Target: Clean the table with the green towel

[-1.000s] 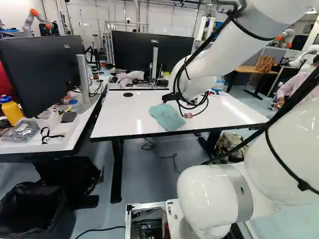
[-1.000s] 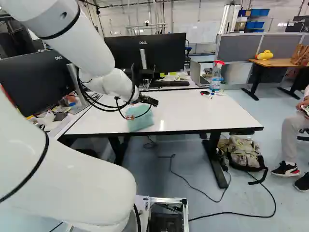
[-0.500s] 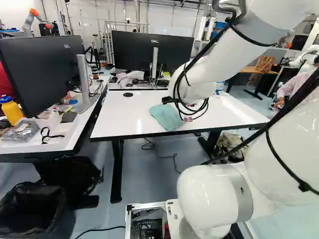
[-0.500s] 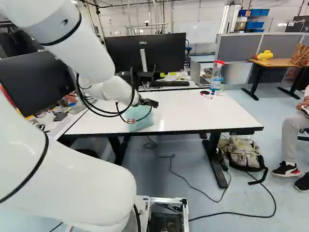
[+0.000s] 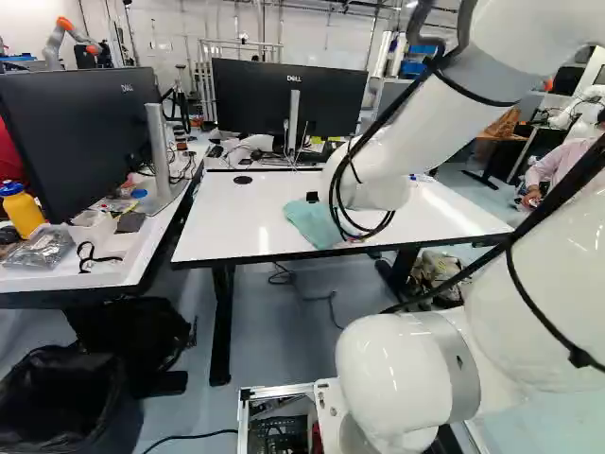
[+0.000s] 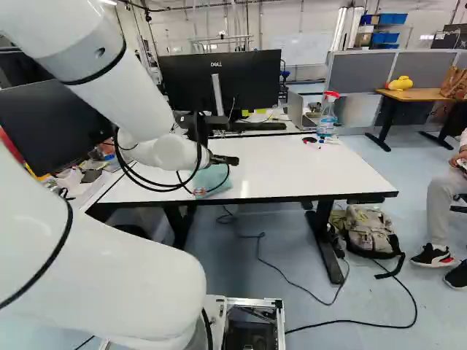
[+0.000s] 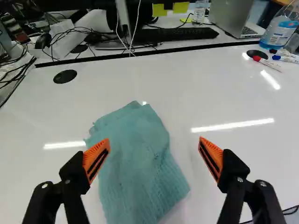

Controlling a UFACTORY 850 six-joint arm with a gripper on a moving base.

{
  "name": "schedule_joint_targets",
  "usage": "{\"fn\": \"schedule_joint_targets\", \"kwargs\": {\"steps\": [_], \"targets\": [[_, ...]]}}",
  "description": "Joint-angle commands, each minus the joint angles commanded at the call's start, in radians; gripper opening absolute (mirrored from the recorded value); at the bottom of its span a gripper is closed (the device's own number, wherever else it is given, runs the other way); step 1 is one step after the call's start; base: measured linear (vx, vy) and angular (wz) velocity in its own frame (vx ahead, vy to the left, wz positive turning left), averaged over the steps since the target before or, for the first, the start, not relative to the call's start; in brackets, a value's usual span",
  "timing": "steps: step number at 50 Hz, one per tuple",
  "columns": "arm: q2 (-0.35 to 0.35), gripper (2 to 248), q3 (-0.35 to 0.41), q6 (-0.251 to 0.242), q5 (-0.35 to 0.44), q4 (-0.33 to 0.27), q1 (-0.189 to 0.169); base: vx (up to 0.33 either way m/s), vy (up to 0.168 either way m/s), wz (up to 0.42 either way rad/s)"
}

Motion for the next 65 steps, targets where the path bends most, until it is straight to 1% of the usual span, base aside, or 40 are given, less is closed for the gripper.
{"fn": "schedule_joint_targets", "kwargs": {"steps": [17, 33, 45, 65], "targets": [[0.005, 247, 0.076, 0.000, 0.153, -0.019, 0.006, 0.000, 0.000, 0.000], [0.009, 247, 0.135, 0.000, 0.271, -0.034, 0.011, 0.000, 0.000, 0.000], [0.012, 247, 0.170, 0.000, 0.340, -0.042, 0.014, 0.000, 0.000, 0.000], [0.015, 247, 0.208, 0.000, 0.417, -0.052, 0.017, 0.000, 0.000, 0.000]]}}
